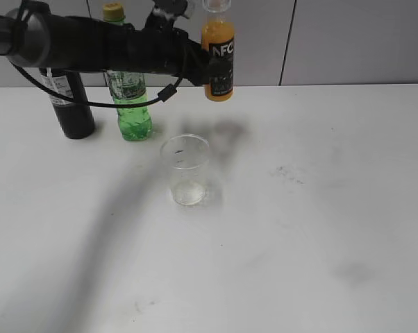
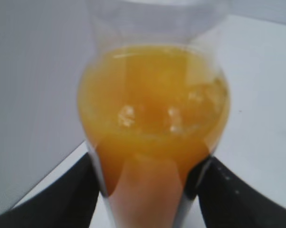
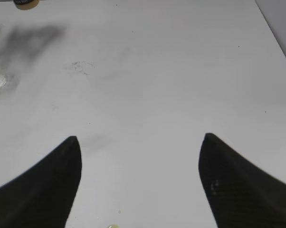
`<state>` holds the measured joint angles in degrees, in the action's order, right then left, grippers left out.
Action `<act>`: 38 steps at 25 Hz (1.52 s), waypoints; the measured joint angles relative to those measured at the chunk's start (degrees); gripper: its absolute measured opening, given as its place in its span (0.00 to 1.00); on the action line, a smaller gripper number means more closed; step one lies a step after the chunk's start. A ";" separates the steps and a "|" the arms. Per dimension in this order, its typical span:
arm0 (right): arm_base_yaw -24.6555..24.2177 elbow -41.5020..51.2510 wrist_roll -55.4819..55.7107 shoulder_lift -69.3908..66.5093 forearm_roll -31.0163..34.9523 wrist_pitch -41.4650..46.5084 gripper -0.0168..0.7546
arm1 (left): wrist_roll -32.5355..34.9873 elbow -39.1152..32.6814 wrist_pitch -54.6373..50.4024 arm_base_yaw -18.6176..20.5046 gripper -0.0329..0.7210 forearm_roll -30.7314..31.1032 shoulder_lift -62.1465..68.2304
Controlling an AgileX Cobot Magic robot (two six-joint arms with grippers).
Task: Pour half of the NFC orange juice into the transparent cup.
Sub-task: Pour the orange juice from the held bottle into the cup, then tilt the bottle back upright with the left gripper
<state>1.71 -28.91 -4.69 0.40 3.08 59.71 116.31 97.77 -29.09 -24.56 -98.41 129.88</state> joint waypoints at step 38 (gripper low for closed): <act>0.00 0.00 0.00 0.00 0.05 0.00 0.79 | -4.52 -48.20 15.47 5.55 0.67 5.60 -46.99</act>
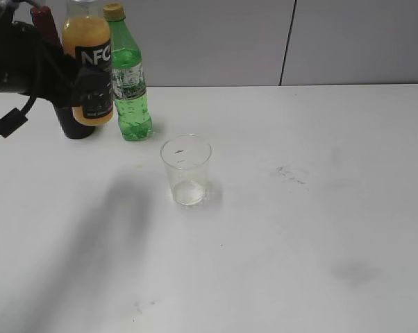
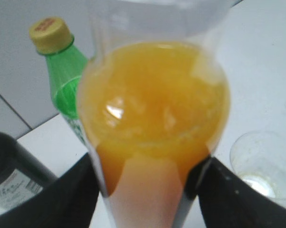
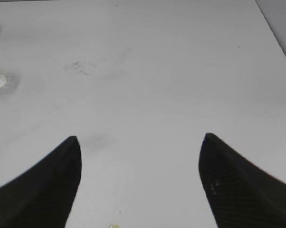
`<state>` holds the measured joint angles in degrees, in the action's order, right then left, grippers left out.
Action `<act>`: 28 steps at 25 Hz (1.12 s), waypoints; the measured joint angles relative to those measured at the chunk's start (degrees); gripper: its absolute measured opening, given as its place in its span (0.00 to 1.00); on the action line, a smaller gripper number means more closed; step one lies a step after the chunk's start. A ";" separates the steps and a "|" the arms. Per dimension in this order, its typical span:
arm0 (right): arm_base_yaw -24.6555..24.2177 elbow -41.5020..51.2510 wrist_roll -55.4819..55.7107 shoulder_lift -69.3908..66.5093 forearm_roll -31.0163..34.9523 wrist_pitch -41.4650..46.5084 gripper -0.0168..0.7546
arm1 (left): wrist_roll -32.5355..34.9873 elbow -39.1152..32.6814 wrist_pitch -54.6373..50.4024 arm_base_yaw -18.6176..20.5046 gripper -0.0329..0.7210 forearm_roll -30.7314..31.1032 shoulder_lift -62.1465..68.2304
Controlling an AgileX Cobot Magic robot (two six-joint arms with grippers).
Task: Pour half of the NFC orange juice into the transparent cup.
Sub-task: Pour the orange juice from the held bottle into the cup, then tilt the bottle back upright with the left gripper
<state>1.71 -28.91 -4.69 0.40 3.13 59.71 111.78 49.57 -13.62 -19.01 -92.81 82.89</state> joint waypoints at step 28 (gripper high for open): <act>0.00 0.00 0.05 0.00 0.06 0.00 0.79 | -0.23 -2.34 6.19 -0.62 0.67 0.16 -0.35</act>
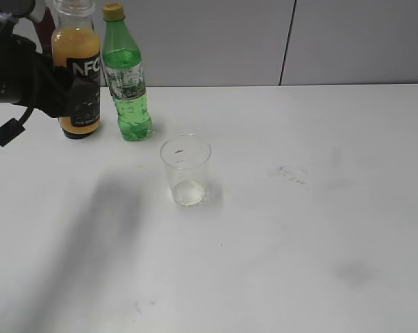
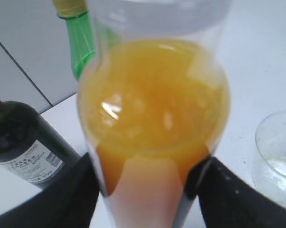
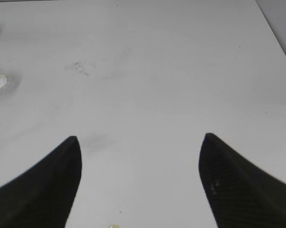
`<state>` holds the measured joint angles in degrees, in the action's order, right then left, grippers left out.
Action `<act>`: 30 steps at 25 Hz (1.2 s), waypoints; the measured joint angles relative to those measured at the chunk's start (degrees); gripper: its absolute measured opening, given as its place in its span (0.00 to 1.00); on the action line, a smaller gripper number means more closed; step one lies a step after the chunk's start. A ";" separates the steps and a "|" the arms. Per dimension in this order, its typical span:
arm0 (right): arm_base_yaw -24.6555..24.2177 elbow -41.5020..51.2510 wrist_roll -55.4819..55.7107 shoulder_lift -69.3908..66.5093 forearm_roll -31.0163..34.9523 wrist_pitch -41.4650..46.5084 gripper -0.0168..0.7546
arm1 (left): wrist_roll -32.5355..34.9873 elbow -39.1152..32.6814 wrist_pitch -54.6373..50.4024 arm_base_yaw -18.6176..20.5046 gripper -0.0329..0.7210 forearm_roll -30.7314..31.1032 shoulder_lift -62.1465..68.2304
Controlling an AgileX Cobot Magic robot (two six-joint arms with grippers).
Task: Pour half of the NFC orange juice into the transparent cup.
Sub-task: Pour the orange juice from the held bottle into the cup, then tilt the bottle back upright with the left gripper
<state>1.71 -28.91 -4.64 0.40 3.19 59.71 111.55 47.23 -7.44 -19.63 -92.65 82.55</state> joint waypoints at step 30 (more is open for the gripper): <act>0.00 0.00 0.00 0.00 0.04 -0.05 0.79 | -20.96 -0.29 -2.61 -0.80 0.67 19.05 -0.04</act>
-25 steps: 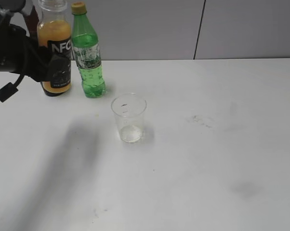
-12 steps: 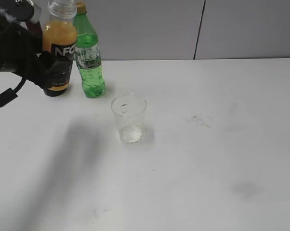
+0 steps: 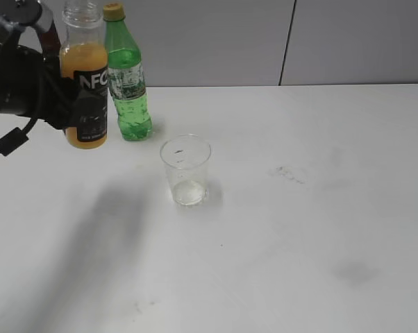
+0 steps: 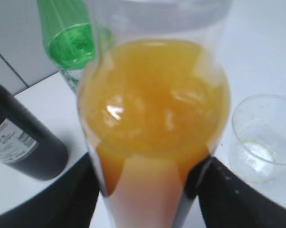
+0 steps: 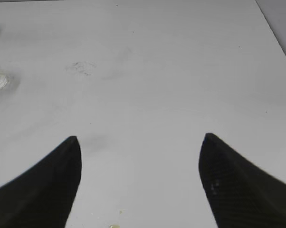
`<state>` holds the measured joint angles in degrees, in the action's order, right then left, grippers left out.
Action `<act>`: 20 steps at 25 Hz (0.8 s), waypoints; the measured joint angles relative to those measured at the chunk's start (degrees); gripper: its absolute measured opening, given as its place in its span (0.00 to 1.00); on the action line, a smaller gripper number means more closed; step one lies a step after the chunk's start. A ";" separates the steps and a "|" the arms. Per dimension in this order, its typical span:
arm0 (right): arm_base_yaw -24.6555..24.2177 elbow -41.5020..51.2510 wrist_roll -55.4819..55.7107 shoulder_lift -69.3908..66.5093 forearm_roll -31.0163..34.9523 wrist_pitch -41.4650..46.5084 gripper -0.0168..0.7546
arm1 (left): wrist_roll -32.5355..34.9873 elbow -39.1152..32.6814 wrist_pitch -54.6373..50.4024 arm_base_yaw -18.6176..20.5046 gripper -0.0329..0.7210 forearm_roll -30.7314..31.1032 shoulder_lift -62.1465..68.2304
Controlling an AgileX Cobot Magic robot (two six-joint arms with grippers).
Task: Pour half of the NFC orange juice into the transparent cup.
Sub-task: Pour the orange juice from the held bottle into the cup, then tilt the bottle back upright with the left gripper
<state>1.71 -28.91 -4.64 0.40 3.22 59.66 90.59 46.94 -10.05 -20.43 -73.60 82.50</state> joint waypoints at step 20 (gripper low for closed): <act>0.00 0.00 0.00 0.00 0.00 0.00 0.79 | -101.75 -0.12 13.32 -3.46 0.67 93.10 0.00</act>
<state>1.71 -28.91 -4.64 0.40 3.22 59.66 -11.16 46.82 3.27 -23.89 19.50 82.50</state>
